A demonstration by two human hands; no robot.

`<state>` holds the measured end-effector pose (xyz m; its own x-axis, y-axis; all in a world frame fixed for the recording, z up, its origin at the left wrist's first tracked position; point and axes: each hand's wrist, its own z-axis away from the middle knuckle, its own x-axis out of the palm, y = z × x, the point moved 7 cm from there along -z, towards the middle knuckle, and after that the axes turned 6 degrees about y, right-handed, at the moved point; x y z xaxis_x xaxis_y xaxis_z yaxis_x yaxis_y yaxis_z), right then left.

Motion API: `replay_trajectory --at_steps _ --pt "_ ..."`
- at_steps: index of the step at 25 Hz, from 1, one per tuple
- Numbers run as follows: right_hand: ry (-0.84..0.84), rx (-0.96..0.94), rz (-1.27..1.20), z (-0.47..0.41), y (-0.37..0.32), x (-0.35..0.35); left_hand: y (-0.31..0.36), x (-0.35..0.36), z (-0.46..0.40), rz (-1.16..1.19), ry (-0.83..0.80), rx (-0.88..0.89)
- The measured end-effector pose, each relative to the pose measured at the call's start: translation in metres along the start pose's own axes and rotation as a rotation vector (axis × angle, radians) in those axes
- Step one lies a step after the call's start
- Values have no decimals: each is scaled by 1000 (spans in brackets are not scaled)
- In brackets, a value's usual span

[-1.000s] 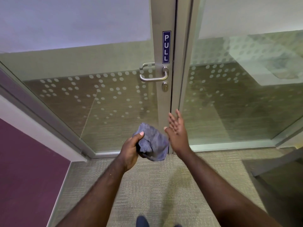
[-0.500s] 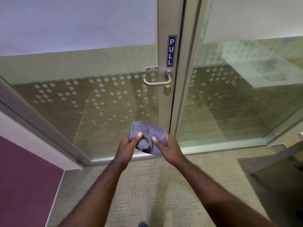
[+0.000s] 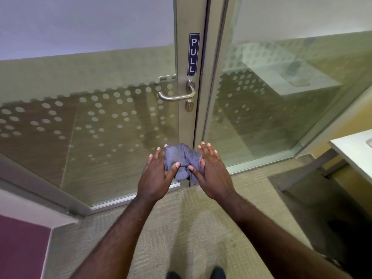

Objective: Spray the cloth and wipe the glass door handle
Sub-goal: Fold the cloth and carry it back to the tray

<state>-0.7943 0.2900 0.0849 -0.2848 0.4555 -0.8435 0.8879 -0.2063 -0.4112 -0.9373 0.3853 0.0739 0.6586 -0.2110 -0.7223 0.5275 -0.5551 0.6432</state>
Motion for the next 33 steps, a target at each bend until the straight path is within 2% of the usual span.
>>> replay_trajectory --at_steps 9,16,26,33 --pt "120 114 122 24 94 -64 105 84 -36 -79 -92 347" --pt "226 288 102 29 219 -127 222 185 -72 -33 -164 436" --pt "328 370 220 7 354 -244 375 282 -145 48 -179 659" --pt "390 470 302 -16 445 -293 450 360 -203 124 -248 769"
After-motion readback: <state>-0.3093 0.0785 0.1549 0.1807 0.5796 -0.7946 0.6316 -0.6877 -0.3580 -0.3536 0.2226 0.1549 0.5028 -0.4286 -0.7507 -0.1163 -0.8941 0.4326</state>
